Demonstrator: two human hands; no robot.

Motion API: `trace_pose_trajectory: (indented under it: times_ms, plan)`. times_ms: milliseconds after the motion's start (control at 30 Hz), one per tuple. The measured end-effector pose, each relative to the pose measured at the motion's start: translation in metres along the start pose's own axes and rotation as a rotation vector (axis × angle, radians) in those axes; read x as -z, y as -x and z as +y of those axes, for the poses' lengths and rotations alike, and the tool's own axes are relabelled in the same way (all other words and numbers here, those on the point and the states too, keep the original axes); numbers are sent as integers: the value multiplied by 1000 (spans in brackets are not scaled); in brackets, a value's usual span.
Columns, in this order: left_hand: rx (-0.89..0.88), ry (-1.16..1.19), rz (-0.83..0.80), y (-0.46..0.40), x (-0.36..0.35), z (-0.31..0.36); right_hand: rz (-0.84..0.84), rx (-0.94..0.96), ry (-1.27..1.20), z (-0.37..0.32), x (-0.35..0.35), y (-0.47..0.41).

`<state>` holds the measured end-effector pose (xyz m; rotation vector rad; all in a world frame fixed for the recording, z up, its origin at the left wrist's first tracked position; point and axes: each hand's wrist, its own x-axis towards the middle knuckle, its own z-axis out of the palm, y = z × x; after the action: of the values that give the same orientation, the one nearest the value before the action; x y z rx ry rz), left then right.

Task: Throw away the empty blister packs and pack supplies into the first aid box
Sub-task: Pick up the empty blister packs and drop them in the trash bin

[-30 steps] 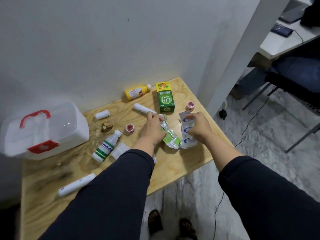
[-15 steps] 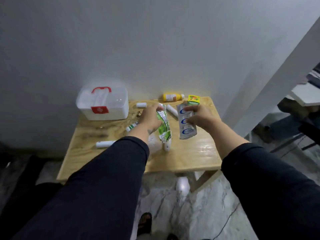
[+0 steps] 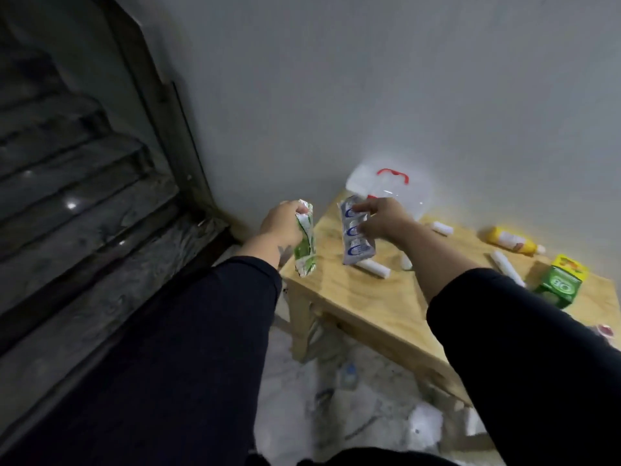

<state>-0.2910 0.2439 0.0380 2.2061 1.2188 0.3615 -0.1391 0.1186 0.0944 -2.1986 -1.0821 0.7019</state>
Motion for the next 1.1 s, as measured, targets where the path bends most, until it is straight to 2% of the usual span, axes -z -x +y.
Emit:
trace_pose_trajectory:
  times_ms: [333, 533, 700, 900, 967, 1033, 1100]
  plan:
    - [191, 20, -5, -33, 81, -191, -232, 54, 36, -120, -183, -94]
    - [339, 41, -81, -47, 87, -299, -374, 5, 69, -146, -297, -137]
    - [498, 122, -158, -55, 52, -378, -470, -64, 137, -130, -386, -170]
    - [647, 154, -211, -84, -37, -479, -546, -111, 189, -67, -505, -228]
    - [672, 109, -314, -94, -72, -511, -576, -117, 205, -40, -542, -245]
    - [631, 14, -341, -100, -107, -541, -596, -113, 217, -11, -575, -259]
    - [646, 68, -377, -102, -130, -552, -631, -90, 252, 14, -597, -266]
